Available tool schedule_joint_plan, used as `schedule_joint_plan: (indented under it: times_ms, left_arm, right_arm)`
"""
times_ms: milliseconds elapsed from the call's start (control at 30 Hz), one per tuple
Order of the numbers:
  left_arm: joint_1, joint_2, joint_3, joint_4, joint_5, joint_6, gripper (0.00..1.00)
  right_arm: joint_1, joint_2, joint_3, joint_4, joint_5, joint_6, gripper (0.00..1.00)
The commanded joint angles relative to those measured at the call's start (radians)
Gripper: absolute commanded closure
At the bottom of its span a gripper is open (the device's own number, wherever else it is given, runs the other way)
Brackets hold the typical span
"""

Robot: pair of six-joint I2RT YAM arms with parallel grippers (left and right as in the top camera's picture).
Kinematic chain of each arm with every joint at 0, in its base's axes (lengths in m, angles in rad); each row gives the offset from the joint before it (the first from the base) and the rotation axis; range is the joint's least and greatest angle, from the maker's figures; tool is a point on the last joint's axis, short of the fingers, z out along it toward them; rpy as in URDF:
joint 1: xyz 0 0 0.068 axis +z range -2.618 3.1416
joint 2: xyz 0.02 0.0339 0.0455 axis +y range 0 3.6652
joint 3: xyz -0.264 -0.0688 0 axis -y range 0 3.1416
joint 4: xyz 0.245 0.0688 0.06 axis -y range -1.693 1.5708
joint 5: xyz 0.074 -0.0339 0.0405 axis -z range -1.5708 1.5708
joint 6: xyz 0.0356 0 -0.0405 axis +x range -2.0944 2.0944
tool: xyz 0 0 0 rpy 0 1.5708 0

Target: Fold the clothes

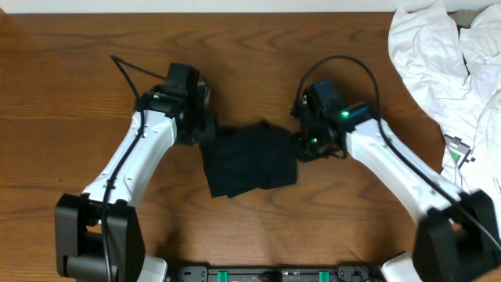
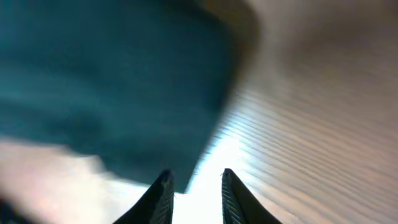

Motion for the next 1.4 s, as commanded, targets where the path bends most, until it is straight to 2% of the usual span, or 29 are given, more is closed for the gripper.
schedule_joint_plan:
  times_ms: [0, 200, 400, 533, 733, 833, 1067, 1367]
  left_arm:
    - [-0.019, 0.006, 0.007, 0.024, 0.054, 0.132, 0.67]
    - [-0.079, 0.035, 0.006, 0.057, 0.072, 0.195, 0.67]
    - [-0.091, 0.097, 0.006, 0.091, 0.072, 0.196, 0.67]
    - [-0.09, 0.152, 0.006, 0.118, 0.049, 0.194, 0.66]
    - [-0.09, 0.243, 0.006, 0.201, 0.006, 0.184, 0.66]
    - [-0.09, 0.28, 0.006, 0.217, -0.073, 0.148, 0.66]
    - [-0.09, 0.356, 0.006, 0.163, -0.119, 0.135, 0.66]
    - [-0.089, 0.379, -0.033, 0.119, -0.138, 0.134, 0.66]
  right_arm:
    - [0.036, -0.027, 0.019, 0.018, -0.195, -0.073, 0.83]
    - [0.087, 0.029, 0.01, 0.089, -0.219, -0.04, 0.89]
    - [0.104, 0.13, 0.01, 0.232, -0.375, 0.069, 0.92]
    - [0.109, 0.195, 0.01, 0.296, -0.409, 0.124, 0.93]
    - [0.11, 0.281, 0.01, 0.296, -0.407, 0.131, 0.93]
    - [0.111, 0.341, 0.01, 0.274, -0.398, 0.13, 0.92]
    - [0.096, 0.478, 0.01, 0.213, -0.315, 0.125, 0.95]
    - [0.004, 0.482, 0.01, 0.192, -0.259, 0.042, 0.93]
